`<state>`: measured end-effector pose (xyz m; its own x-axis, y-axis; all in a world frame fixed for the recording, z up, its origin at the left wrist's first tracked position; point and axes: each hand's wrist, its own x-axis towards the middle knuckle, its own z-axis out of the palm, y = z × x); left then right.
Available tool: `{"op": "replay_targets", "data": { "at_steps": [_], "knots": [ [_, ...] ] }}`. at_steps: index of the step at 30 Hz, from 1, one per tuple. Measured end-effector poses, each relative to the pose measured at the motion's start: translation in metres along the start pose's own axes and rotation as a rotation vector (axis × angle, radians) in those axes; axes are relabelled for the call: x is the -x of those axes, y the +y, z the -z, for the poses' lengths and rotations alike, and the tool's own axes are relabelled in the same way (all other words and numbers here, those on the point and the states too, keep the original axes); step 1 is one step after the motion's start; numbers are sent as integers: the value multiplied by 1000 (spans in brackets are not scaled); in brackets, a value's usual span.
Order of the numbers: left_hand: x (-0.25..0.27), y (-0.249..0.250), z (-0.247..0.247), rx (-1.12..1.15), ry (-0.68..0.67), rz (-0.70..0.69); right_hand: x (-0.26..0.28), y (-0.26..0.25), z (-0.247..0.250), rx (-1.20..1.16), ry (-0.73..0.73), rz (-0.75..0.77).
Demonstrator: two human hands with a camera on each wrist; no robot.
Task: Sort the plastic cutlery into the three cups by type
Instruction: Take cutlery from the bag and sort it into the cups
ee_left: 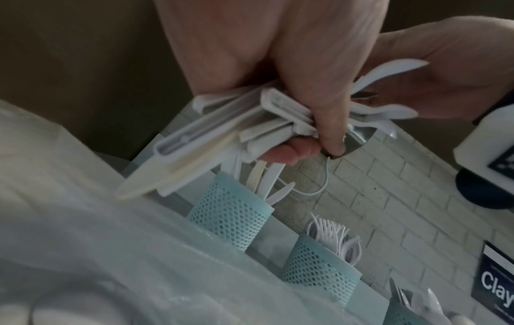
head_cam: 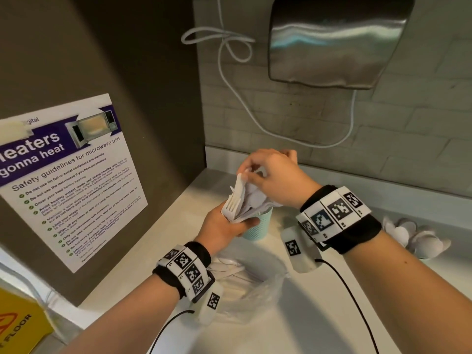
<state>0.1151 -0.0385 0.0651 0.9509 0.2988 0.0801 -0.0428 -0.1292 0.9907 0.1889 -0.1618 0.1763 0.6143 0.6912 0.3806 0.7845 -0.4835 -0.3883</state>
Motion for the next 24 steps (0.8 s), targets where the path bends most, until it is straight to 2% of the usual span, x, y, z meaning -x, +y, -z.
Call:
{"op": "replay_targets", "data": {
  "at_steps": [3, 5, 8, 11, 13, 15, 17, 19, 21, 24],
  "knots": [
    [-3, 0, 1, 20, 12, 5, 0, 3, 0, -307, 78, -99],
    [-3, 1, 1, 9, -5, 8, 1, 7, 2, -423, 44, -129],
    [-3, 0, -1, -25, -28, 12, 2, 13, 3, -281, -56, -116],
    [-4, -4, -2, -1, -27, 34, -2, 14, 2, -299, -5, -83],
    [-4, -5, -2, 25, -27, 49, -6, 12, 7, -429, 140, -42],
    [-4, -7, 0, 39, -24, 52, -9, 10, 18, -581, 369, -16],
    [-3, -10, 4, 44, -6, 53, -10, 9, 31, -715, 602, -50],
    [-3, -12, 9, 42, 35, 55, -13, 16, 35, -722, 738, -117],
    [-5, -13, 13, 34, 86, 53, -17, 30, 24, -564, 700, -193],
    [-6, -10, 15, 55, 132, 32, -15, 54, -16, -353, 459, -272]
  ]
}}
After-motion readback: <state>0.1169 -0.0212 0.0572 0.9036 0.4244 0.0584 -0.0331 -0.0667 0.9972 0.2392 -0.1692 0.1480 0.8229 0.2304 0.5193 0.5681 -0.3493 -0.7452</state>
